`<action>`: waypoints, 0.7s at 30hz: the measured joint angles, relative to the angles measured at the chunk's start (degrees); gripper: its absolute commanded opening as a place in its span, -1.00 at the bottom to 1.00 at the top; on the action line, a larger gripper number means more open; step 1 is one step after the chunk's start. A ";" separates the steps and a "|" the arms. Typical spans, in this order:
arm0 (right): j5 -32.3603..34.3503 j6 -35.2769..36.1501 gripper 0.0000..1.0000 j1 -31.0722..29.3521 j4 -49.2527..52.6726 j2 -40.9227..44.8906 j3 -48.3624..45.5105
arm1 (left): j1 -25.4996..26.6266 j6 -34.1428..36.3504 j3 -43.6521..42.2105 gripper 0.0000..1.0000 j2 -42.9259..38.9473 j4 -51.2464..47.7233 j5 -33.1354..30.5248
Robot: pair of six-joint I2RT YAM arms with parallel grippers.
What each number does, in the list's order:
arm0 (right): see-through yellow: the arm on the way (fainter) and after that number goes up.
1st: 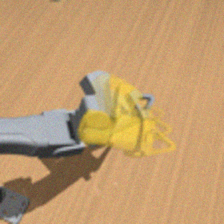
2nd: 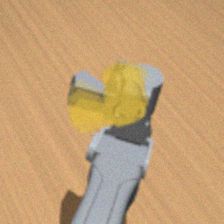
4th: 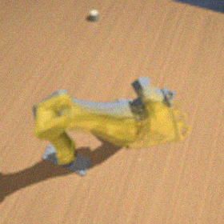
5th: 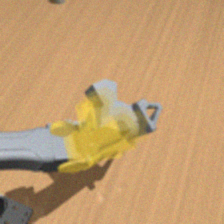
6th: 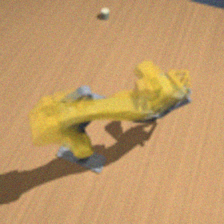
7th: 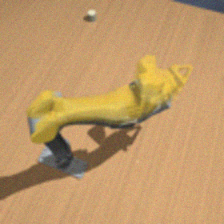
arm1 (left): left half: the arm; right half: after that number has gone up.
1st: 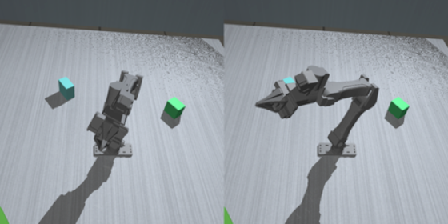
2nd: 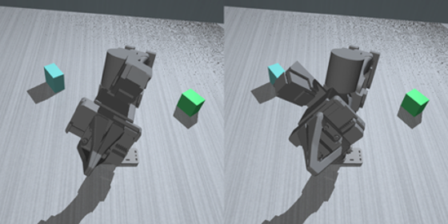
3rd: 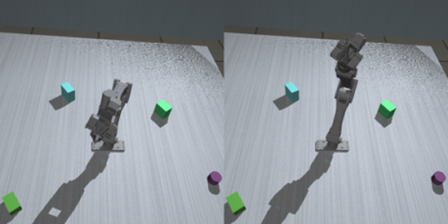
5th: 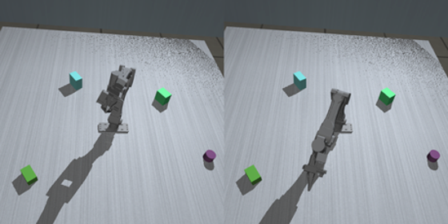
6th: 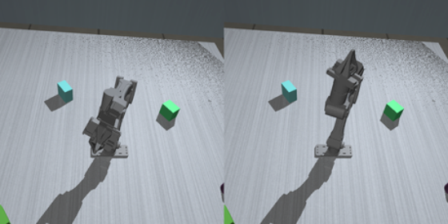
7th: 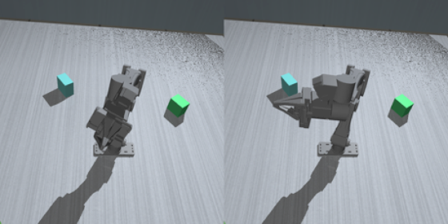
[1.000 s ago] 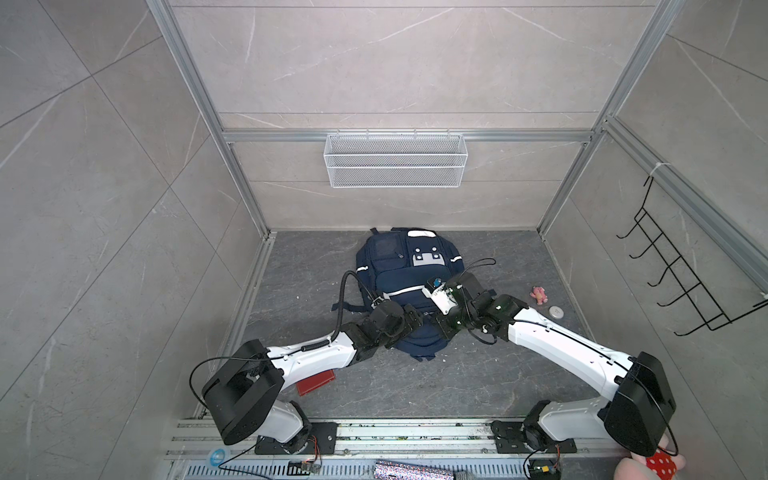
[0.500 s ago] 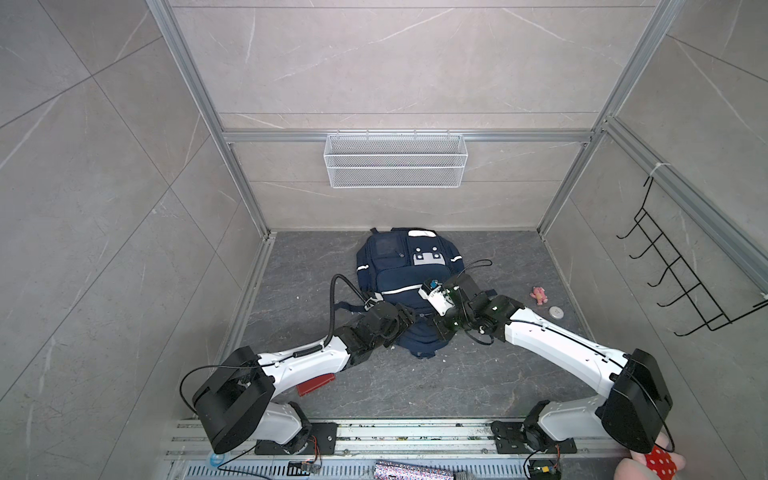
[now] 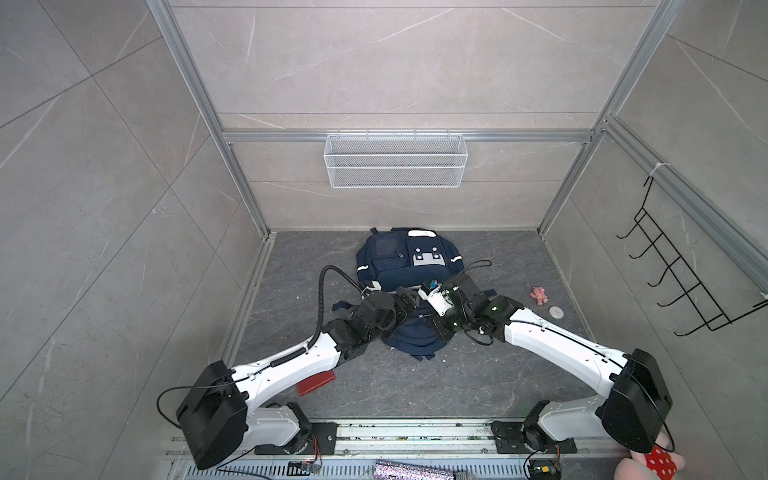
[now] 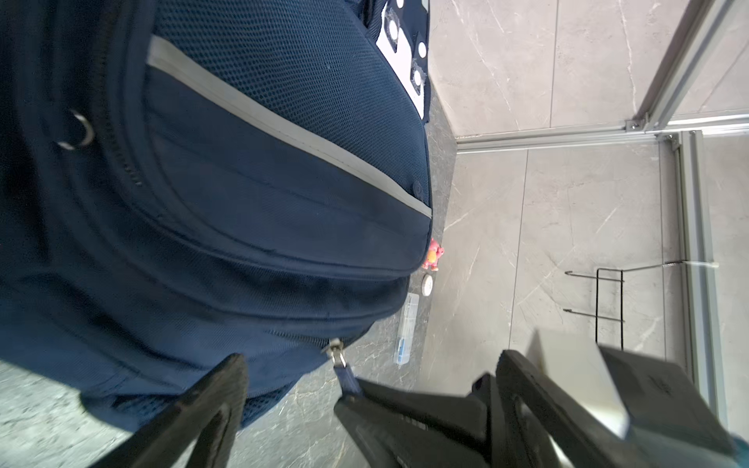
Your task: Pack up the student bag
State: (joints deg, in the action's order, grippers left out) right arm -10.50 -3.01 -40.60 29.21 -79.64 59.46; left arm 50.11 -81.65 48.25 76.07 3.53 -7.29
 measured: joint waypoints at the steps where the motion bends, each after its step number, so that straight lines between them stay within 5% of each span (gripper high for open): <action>1: 0.00 -0.02 -1.00 0.00 0.00 0.00 0.00 | 0.00 -0.66 0.33 0.82 1.44 0.35 -0.02; 8: 0.17 -0.02 -1.00 -0.02 0.00 -0.02 0.00 | 0.17 -6.36 0.55 0.56 5.66 0.81 -0.61; 14: 0.17 -0.02 -1.00 -0.02 -0.02 -0.17 0.00 | 0.24 -10.49 -1.79 0.10 5.49 1.57 -2.69; 21: 0.22 -0.02 -1.00 -0.07 0.00 -0.24 0.00 | 0.28 -13.99 -2.64 0.08 5.51 2.08 -3.69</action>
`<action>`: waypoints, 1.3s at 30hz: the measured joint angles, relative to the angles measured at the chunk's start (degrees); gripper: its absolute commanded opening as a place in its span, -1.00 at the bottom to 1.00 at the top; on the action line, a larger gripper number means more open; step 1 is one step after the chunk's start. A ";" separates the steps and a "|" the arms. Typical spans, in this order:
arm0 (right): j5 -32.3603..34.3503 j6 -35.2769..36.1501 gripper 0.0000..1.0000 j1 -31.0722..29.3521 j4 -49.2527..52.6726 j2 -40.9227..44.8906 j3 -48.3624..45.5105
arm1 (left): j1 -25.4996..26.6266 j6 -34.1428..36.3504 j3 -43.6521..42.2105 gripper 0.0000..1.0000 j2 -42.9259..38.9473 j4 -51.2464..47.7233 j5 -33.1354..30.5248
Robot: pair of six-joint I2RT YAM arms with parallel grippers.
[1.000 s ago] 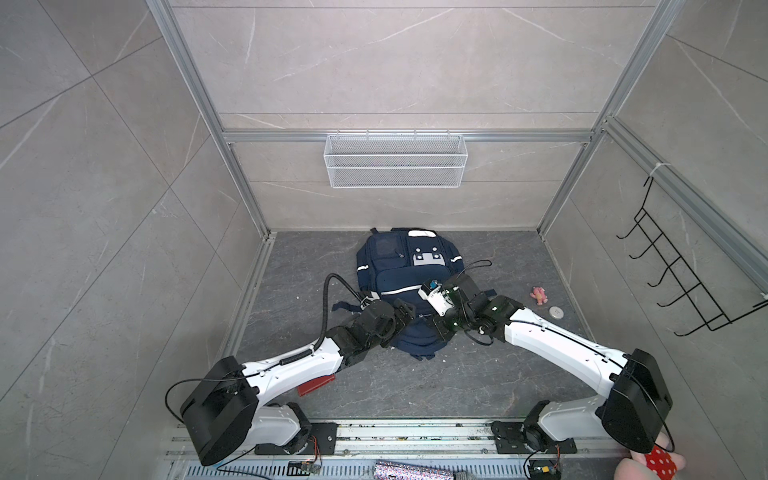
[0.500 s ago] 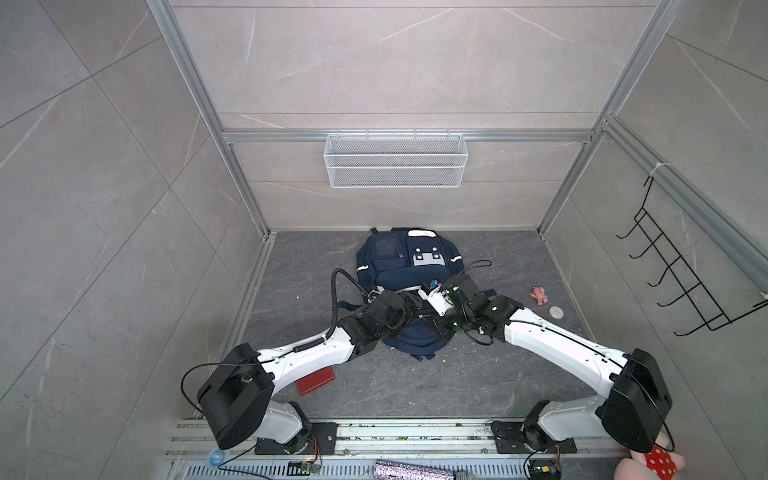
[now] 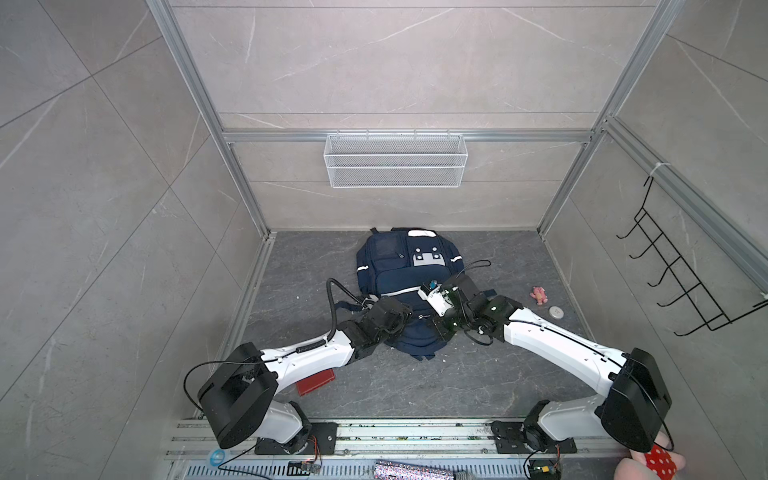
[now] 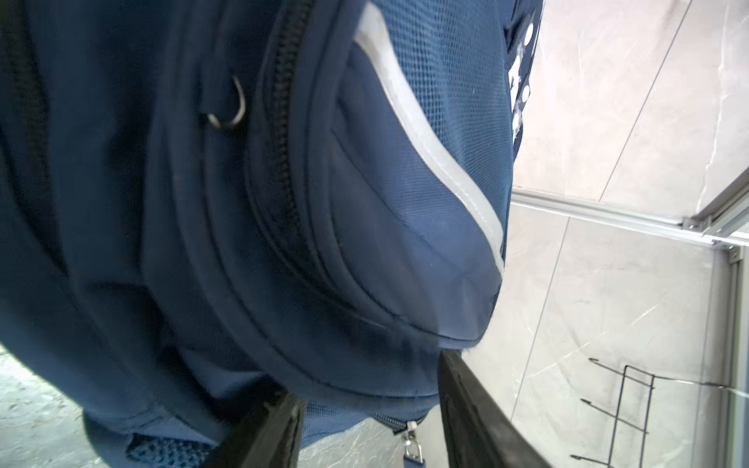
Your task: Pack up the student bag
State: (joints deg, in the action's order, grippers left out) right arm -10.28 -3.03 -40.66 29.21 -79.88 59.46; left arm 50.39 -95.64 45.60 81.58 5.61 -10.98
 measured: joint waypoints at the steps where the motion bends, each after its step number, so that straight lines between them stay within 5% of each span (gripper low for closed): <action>1: 0.02 0.00 -1.00 0.00 0.00 0.00 0.00 | 0.00 -0.26 0.00 0.07 0.00 0.00 -0.04; 4: 0.17 0.00 -1.00 0.00 0.00 0.00 0.00 | 0.00 -1.11 -0.24 -0.16 0.00 0.37 -0.28; 9: 0.20 0.00 -1.00 -0.04 -0.07 0.15 -0.15 | 0.15 -3.58 -2.84 -1.00 0.00 2.54 -1.07; 27: 7.13 -0.42 -1.00 0.17 2.89 2.34 -1.70 | -3.78 -1.01 -10.91 -1.00 -13.86 -1.14 -2.10; 32: 9.22 -0.87 -1.00 3.52 4.83 2.32 -1.38 | -10.51 3.19 -13.31 -1.00 -20.11 -5.11 1.77; 39: 6.01 -1.11 -1.00 6.64 0.72 2.25 -0.87 | -22.08 12.59 -10.75 -1.00 -23.78 -10.97 14.88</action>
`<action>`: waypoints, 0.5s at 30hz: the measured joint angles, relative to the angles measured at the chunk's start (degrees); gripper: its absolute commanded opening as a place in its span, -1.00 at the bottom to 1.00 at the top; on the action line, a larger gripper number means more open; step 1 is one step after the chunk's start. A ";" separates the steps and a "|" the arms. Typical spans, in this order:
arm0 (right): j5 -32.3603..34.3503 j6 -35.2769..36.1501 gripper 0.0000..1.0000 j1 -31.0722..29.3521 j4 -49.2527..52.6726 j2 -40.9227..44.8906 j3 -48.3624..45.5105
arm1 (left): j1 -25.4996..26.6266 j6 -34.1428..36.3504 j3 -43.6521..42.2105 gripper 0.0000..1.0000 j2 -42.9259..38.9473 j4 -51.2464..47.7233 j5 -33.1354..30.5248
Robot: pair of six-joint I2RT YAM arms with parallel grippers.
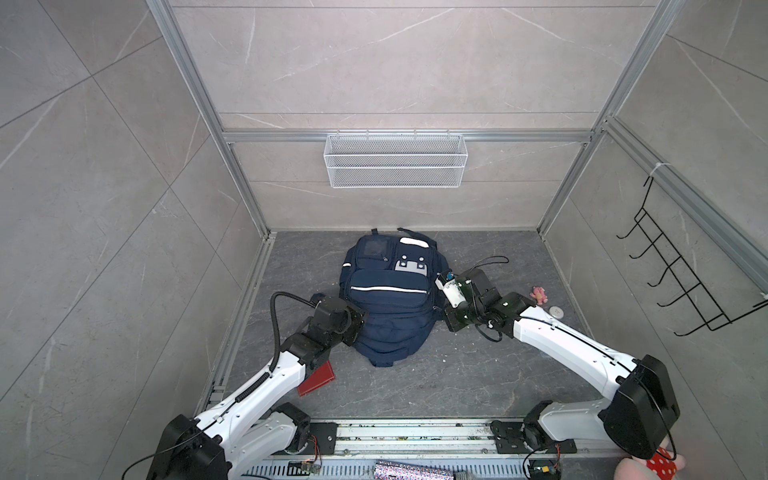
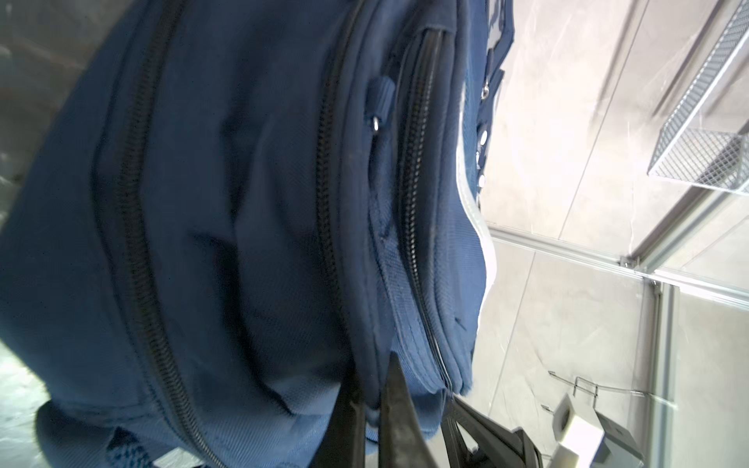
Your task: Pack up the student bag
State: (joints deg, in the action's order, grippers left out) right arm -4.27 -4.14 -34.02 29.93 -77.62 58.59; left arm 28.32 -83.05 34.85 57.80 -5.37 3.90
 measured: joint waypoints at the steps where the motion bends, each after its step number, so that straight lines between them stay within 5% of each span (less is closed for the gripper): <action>1: -0.55 0.39 -1.00 0.00 -0.46 0.00 0.09 | -1.49 1.22 0.28 -1.00 0.11 -0.37 1.81; 6: -1.16 3.13 -1.00 0.42 -3.30 -0.15 0.11 | -6.32 8.35 3.74 -1.00 4.42 -3.17 8.44; 15: 2.27 5.92 -1.00 3.82 -6.80 -9.05 3.58 | -8.20 19.04 8.57 -1.00 9.35 -6.75 11.13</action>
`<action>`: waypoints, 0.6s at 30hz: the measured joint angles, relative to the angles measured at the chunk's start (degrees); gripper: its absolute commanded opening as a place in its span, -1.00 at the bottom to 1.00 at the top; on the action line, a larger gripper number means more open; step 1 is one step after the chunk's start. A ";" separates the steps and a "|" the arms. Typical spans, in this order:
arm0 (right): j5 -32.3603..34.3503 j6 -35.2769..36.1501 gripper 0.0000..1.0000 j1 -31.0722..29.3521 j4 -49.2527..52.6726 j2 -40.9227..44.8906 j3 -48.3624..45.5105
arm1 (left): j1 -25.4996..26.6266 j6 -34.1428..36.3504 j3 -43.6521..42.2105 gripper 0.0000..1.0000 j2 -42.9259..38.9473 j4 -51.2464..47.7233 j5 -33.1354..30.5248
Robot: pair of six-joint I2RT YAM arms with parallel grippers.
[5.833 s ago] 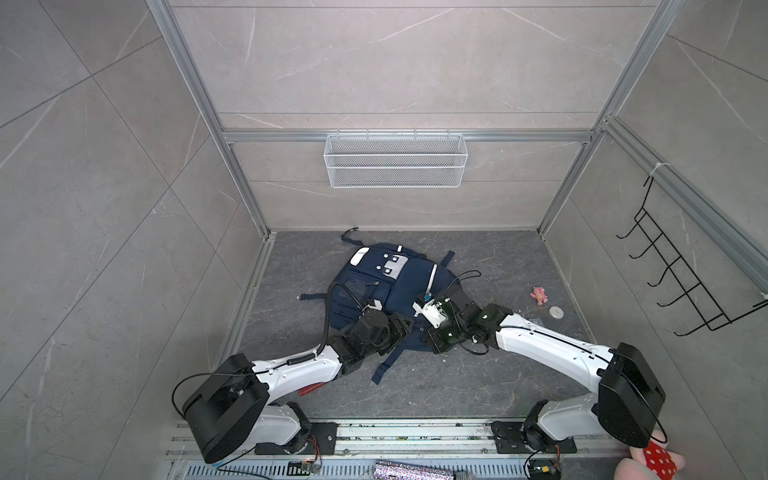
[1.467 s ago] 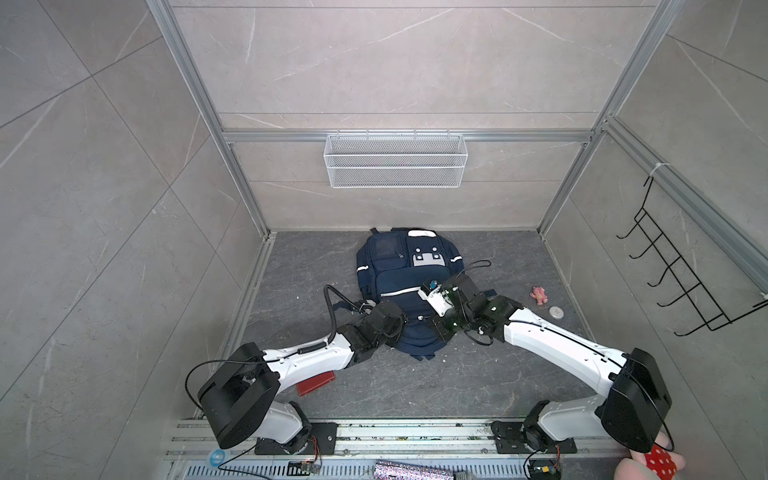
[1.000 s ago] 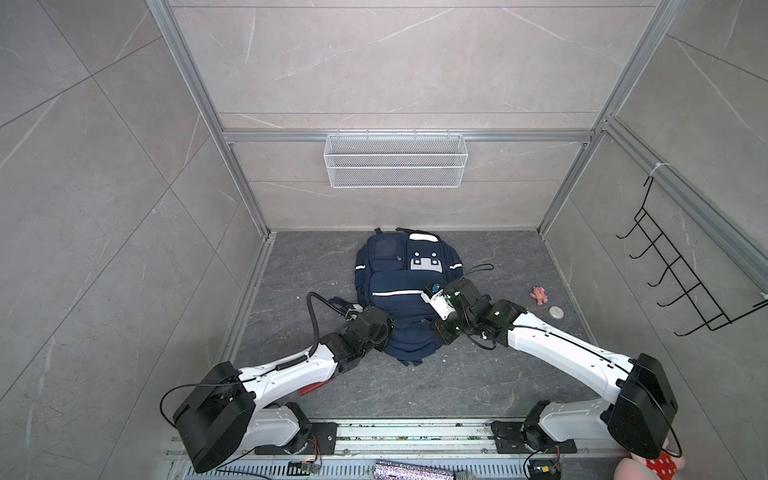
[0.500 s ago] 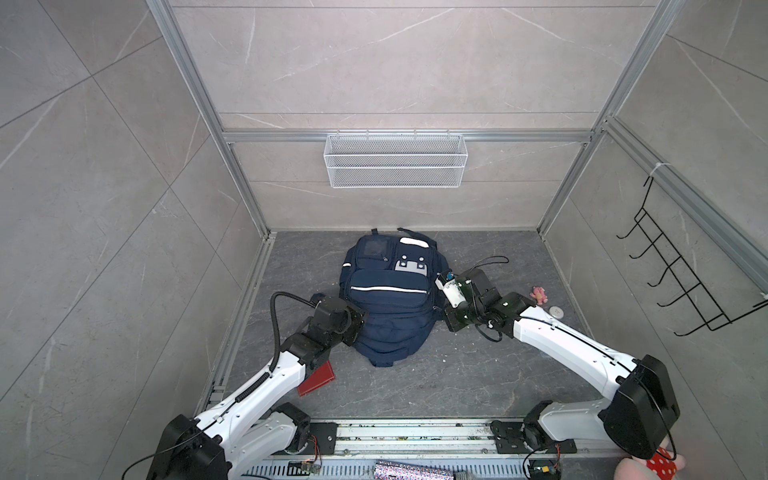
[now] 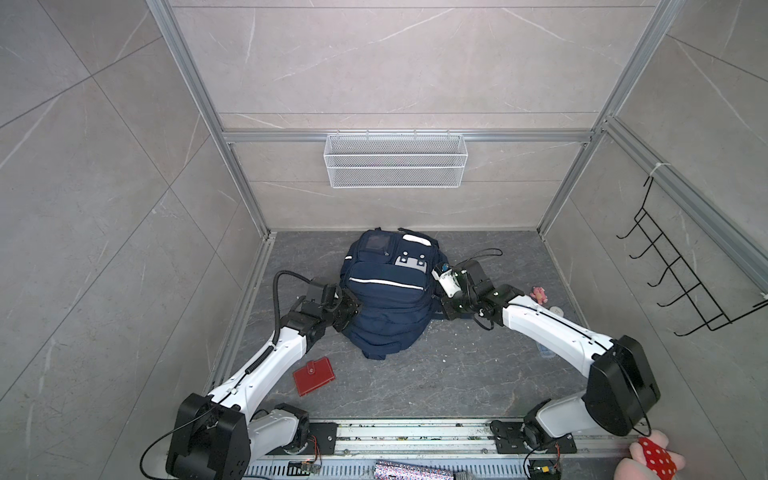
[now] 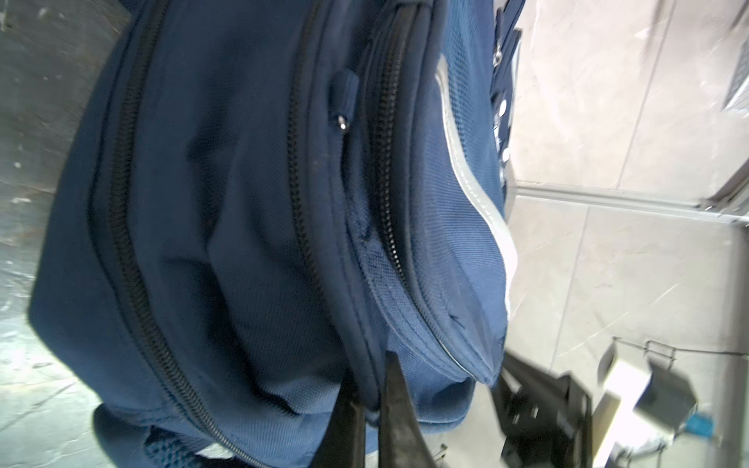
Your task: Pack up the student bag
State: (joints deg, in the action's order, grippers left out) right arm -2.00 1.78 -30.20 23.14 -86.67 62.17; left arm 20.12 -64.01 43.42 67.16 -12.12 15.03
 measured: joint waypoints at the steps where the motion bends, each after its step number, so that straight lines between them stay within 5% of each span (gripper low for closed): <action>1: 0.35 0.00 -1.00 0.46 -0.31 -1.14 0.76 | -0.39 0.90 0.00 -1.00 0.24 -0.22 0.66; 18: 0.37 2.64 -1.00 4.68 -3.28 -9.33 6.95 | -2.86 13.18 2.86 -1.00 4.50 -4.83 7.02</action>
State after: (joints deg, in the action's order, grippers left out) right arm -1.63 4.43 -25.52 19.86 -96.01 69.12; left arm 17.26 -50.83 46.28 71.66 -16.95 22.04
